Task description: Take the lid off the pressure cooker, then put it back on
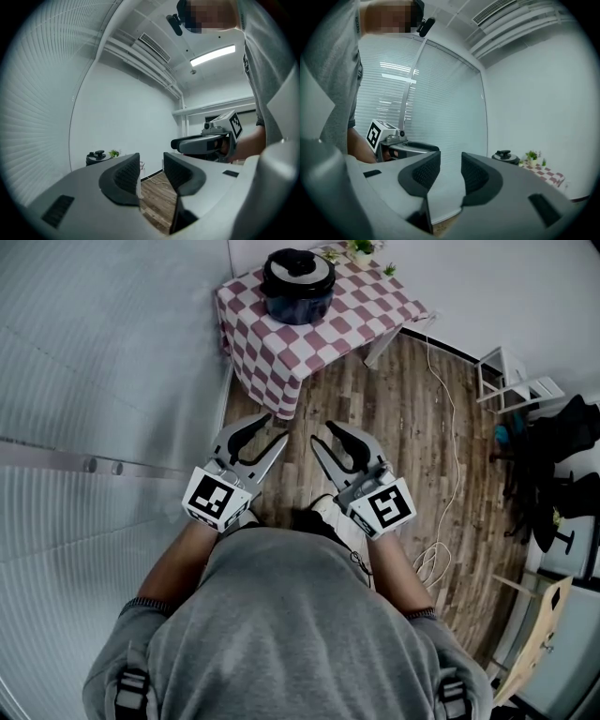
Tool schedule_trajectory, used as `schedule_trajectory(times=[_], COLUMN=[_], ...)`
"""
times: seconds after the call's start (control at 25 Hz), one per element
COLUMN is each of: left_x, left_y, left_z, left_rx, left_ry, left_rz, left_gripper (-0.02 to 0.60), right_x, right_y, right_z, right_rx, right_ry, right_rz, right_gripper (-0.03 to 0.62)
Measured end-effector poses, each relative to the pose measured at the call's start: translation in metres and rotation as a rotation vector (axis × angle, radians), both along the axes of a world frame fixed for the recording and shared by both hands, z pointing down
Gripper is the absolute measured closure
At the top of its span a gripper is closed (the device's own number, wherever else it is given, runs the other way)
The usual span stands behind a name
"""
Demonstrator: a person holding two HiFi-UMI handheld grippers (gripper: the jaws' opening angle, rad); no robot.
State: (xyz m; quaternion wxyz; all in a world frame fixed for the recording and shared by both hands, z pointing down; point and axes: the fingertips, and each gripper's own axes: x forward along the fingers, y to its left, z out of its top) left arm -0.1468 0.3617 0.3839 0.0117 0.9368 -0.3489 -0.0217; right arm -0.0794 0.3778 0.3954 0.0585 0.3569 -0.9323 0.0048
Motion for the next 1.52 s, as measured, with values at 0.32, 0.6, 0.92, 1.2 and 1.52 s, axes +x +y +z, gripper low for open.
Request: schedule_trajectory(times=[0.32,0.6,0.92,1.2,1.52], left_x=[0.004,0.010,0.029,0.059,0.105], left_y=[-0.001,-0.008,-0.021,-0.034,-0.055], left_z=[0.001,-0.001,-0.002,-0.005,-0.006], left_rx=[0.001,-0.008,-0.001,0.026,0.018], left_ry=[-0.022,-0.013,-0.020,-0.022,-0.016], left_rz=[0.009,0.006,-0.009,-0.023,-0.068], left_gripper=[0.276,0.258,0.256,0.256,0.256], right_x=[-0.002,0.004,0.032,0.063,0.109], right_y=[0.000,-0.003,-0.017,-0.036,-0.060], right_z=[-0.003,0.002,0.000,-0.008,-0.012], right_rx=[0.003,-0.016,-0.008,0.019,0.030], right_ry=[0.011,0.038,0.041,0.037,0.011], right_rz=[-0.025,-0.052,-0.044,-0.063,-0.091], right_gripper=[0.302,0.246,0.244,0.243,0.244])
